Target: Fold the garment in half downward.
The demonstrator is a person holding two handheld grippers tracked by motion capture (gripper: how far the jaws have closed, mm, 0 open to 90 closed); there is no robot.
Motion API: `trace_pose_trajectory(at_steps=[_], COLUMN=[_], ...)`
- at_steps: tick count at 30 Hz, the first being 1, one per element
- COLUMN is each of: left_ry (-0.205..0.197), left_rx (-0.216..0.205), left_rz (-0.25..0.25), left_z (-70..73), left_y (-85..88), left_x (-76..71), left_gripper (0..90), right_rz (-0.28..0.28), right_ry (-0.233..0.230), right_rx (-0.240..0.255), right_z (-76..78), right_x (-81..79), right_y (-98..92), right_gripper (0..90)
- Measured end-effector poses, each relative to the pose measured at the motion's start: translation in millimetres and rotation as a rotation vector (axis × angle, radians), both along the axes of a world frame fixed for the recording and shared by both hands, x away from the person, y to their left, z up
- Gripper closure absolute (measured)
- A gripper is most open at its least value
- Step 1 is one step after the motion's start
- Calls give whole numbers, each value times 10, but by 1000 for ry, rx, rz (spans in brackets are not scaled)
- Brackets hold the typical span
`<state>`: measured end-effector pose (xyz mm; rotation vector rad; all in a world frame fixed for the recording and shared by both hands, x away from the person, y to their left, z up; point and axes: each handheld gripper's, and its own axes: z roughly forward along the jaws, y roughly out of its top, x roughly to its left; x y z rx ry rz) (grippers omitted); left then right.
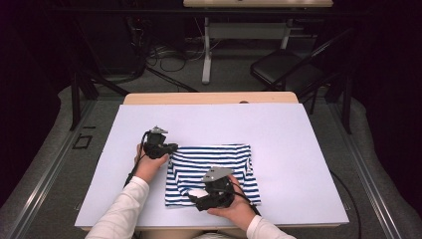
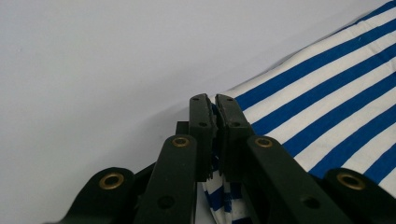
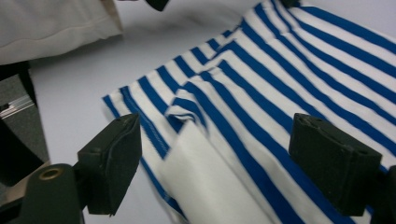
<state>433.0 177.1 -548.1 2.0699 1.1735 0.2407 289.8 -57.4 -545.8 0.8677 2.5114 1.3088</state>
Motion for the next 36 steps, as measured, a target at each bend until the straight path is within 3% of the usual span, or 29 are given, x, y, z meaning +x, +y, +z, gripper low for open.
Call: trace_pose_trajectory(at_steps=[7,19,36], left_ry=[-2,-1,1], left_rx=[0,2,9], left_rz=[0,2,-5], left_z=[4,-2,-12], left_y=[0,-8,-7], left_x=[-4,-4,4], left_gripper=[860,860,860], right_rz=[67,134,138], right_ry=[14,10,10], right_rx=[6,9,-48], right_z=[-54,-114,-166], right_x=[-61,-106,-131], right_y=[280,531,786], right_gripper=[259,464,581])
